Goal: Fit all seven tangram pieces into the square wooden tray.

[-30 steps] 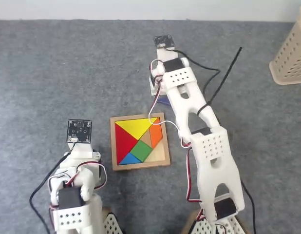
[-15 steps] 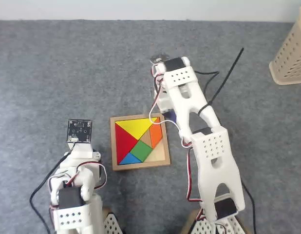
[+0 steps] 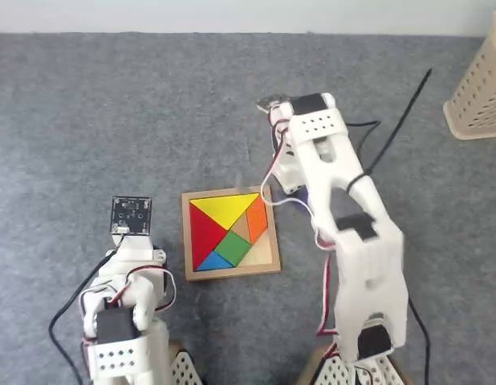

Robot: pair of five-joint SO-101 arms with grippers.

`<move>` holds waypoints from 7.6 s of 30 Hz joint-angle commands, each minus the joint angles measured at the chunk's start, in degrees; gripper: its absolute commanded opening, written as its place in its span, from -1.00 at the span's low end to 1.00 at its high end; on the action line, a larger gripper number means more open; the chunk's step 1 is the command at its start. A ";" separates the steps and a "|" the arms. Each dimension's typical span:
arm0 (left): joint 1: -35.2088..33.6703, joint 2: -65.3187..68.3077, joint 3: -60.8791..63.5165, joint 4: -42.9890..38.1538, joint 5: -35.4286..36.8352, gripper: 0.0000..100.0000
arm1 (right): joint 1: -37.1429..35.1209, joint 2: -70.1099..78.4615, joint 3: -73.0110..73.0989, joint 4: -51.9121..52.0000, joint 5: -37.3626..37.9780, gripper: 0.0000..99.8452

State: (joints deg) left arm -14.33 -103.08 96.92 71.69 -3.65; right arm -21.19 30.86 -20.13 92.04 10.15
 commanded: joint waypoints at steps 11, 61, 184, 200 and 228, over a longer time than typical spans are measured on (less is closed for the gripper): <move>0.00 -0.62 -0.31 0.26 -0.35 -0.98 | -2.24 -14.81 22.15 -24.22 -54.68 -0.67; 0.00 -0.62 -0.31 0.26 -0.35 -0.98 | 2.07 1.01 9.41 -13.32 -55.03 -0.83; 0.00 -0.62 -0.31 0.26 -0.35 -0.98 | -5.32 -10.07 27.60 -26.33 -8.88 -0.58; 0.00 -0.62 -0.31 0.26 -0.35 -0.98 | 0.31 -15.16 34.29 -23.78 -15.65 -0.48; 0.00 -0.62 -0.31 0.26 -0.35 -0.98 | -6.99 -41.63 53.27 -29.05 -16.09 -0.67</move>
State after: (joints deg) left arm -14.33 -103.08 96.92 71.69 -3.65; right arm -26.29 -3.25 32.79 64.00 -6.90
